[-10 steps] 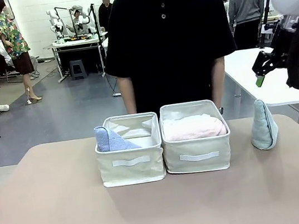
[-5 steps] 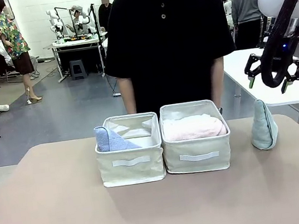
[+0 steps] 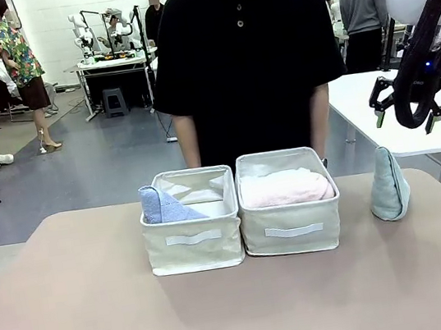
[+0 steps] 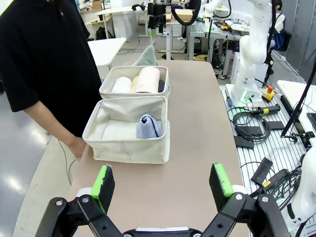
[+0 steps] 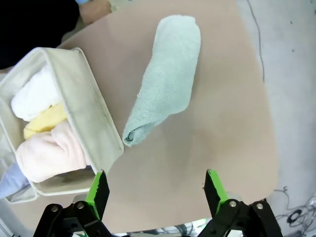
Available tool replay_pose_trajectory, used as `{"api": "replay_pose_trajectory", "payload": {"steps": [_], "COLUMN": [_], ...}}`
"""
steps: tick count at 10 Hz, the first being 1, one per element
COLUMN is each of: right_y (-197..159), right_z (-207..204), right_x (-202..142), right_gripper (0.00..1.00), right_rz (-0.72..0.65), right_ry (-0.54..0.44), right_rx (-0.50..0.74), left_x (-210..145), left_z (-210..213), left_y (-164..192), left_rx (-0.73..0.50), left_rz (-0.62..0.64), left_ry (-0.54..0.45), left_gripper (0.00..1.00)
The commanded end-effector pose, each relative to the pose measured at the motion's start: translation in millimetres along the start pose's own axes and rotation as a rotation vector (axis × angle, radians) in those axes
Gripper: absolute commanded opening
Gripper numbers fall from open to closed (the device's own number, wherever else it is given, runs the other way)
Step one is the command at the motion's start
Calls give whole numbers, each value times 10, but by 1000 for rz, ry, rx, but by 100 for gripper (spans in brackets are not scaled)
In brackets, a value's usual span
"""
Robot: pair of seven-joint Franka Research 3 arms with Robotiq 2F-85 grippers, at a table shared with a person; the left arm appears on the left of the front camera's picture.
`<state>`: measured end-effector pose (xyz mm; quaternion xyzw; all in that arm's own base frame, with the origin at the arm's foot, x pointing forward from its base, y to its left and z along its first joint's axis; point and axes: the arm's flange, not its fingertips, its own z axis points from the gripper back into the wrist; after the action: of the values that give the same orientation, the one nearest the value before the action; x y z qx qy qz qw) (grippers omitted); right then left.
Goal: Sort the towels based on their folding style.
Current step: Pick up another triangle-folded towel from the table and place it in the left Fabric basket.
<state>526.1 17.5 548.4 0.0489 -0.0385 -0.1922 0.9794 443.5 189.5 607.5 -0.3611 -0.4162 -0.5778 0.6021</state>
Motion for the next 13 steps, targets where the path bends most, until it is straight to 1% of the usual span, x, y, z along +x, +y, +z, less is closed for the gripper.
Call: {"api": "replay_pose_trajectory", "payload": {"steps": [1, 2, 3, 5, 7, 10, 12, 13], "right_y": [171, 241, 321, 526, 629, 656, 628, 608], "right_z": [-116, -151, -227, -530, -750, -1010, -1062, -1098], "right_x": [29, 53, 81, 166, 236, 327, 386, 425], "right_gripper": [100, 100, 100, 100, 100, 100, 100, 100], "right_rz": [-85, -105, -115, -124, -114, -116, -127, -132], "right_ry": [-11, -20, -9, 26, 68, 119, 124, 110], "right_rx": [-37, -56, -80, -202, -264, -301, -307, -320], "left_x": [-4, -4, -4, -4, -4, -4, -4, -4], "left_z": [1, 1, 1, 1, 1, 1, 1, 1], "left_y": [-30, -30, -30, -30, -30, -30, -30, -30], "left_rx": [0, 0, 0, 0, 0, 0, 0, 0], "left_rz": [-21, -21, -21, -21, -21, -21, -21, -21], "left_ry": [-13, -13, -13, -13, -13, -13, -13, -13], "left_gripper": [100, 100, 100, 100, 100, 100, 100, 100]}}
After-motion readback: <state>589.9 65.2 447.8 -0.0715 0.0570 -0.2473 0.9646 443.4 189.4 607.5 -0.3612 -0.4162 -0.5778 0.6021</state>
